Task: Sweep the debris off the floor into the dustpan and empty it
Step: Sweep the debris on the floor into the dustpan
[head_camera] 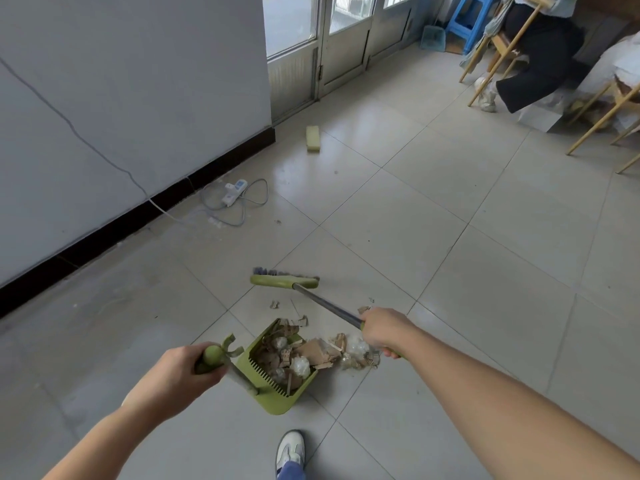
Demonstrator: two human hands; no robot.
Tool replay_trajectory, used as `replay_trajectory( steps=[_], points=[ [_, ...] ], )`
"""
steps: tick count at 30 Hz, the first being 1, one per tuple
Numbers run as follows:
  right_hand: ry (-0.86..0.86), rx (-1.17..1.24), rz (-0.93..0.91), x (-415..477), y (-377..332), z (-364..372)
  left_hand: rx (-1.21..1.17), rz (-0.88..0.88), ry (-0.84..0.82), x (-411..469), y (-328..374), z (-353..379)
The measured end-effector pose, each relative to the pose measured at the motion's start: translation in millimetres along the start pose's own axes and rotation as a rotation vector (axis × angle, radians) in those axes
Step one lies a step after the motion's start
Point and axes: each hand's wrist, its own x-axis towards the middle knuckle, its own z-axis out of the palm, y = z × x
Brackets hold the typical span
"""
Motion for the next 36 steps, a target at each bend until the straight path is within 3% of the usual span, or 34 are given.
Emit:
replay_trajectory(
  steps=[7, 14, 24, 36],
  points=[
    [0.063, -0.147, -0.002, 9.9, -13.8, 7.1, -0.011, -0.019, 0.008, -2.5, -7.3, 1.7],
    [-0.05, -0.275, 0.059, -1.7, 2.1, -1.5, -0.026, -0.038, 0.009, -3.7, -8.2, 3.0],
    [-0.189, -0.092, 0.152, -8.8, 66.1, 7.1, -0.021, -0.035, 0.007, -1.9, -2.2, 4.8],
    [-0.202, 0.019, 0.075, -58.0, 101.7, -10.2, -0.003, -0.007, -0.003, -5.5, -2.9, 7.1]
  ],
)
